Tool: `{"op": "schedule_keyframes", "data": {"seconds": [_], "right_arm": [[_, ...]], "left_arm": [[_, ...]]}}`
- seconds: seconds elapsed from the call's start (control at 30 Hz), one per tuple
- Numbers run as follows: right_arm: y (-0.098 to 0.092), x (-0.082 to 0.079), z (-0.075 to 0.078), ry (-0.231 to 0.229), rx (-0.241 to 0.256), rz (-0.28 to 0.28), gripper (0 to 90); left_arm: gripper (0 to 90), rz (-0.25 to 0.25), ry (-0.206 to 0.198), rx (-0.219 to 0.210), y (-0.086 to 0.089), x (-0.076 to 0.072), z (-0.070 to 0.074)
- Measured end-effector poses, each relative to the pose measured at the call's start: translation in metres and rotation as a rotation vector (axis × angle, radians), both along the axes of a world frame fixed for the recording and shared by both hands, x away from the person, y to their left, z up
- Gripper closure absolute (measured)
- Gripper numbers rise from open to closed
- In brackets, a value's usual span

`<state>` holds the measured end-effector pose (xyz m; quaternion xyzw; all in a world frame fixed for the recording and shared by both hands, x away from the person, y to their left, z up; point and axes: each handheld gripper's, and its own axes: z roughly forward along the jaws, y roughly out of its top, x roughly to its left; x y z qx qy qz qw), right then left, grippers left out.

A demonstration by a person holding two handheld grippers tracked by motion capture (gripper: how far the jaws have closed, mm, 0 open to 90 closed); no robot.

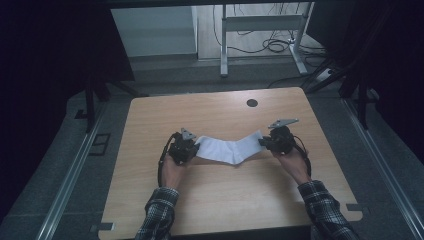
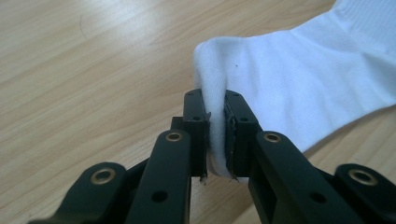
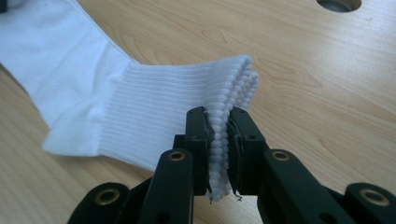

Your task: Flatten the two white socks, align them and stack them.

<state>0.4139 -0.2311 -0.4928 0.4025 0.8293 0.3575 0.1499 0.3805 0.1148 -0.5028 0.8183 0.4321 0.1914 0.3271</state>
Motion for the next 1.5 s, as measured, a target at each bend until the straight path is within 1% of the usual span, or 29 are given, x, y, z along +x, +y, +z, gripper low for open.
{"op": "schedule_keyframes", "data": {"seconds": [0.13, 0.2, 0.37, 0.5, 0.63, 0.7, 0.8, 0.87, 0.93, 1.07, 1.13, 1.23, 1.33, 1.43, 1.5], "right_arm": [[0.0, 0.003, -0.01, 0.014, -0.01, -0.009, 78.2], [0.0, 0.004, -0.015, 0.02, -0.015, -0.011, 78.1], [0.001, 0.004, -0.024, 0.039, -0.027, -0.01, 77.6], [0.001, 0.004, -0.029, 0.032, -0.047, -0.007, 75.3], [0.001, 0.005, -0.032, 0.034, -0.043, -0.014, 72.3], [0.0, 0.005, -0.032, 0.037, -0.038, -0.018, 70.3], [0.0, 0.005, -0.031, 0.032, -0.034, -0.021, 66.7], [0.0, 0.004, -0.03, 0.03, -0.027, -0.021, 64.7], [-0.001, 0.004, -0.029, 0.024, -0.023, -0.019, 61.2], [0.0, 0.003, -0.026, 0.016, -0.014, -0.016, 55.4], [0.0, 0.003, -0.025, 0.018, -0.005, -0.01, 52.7], [-0.001, 0.001, -0.024, 0.021, 0.006, -0.006, 49.1], [-0.002, 0.0, -0.022, 0.026, 0.015, 0.002, 43.9], [-0.003, -0.001, -0.02, 0.021, 0.025, 0.0, 40.6], [-0.004, -0.002, -0.018, 0.027, 0.041, -0.002, 39.6]], "left_arm": [[80.7, 0.006, 0.017, 0.019, -0.003, 0.004, -0.009], [80.6, 0.012, 0.026, 0.019, -0.004, 0.004, -0.014], [80.2, 0.019, 0.043, 0.034, -0.005, 0.004, -0.022], [79.0, 0.027, 0.052, 0.039, -0.005, 0.005, -0.028], [77.5, 0.042, 0.054, 0.01, -0.003, 0.005, -0.03], [75.4, 0.049, 0.053, 0.004, -0.002, 0.005, -0.03], [69.5, 0.066, 0.049, -0.011, 0.0, 0.006, -0.029], [66.1, 0.075, 0.038, -0.022, 0.001, 0.005, -0.028], [61.7, 0.081, 0.033, -0.02, 0.001, 0.005, -0.027], [56.6, 0.088, 0.017, -0.018, 0.004, 0.004, -0.025], [54.1, 0.09, 0.013, -0.036, 0.006, 0.003, -0.024], [51.7, 0.093, 0.009, -0.043, 0.008, 0.001, -0.023], [49.4, 0.095, 0.01, -0.071, 0.011, 0.0, -0.021], [45.2, 0.079, 0.016, -0.094, 0.013, -0.003, -0.019], [42.1, 0.061, 0.019, -0.109, 0.012, -0.004, -0.018]]}}
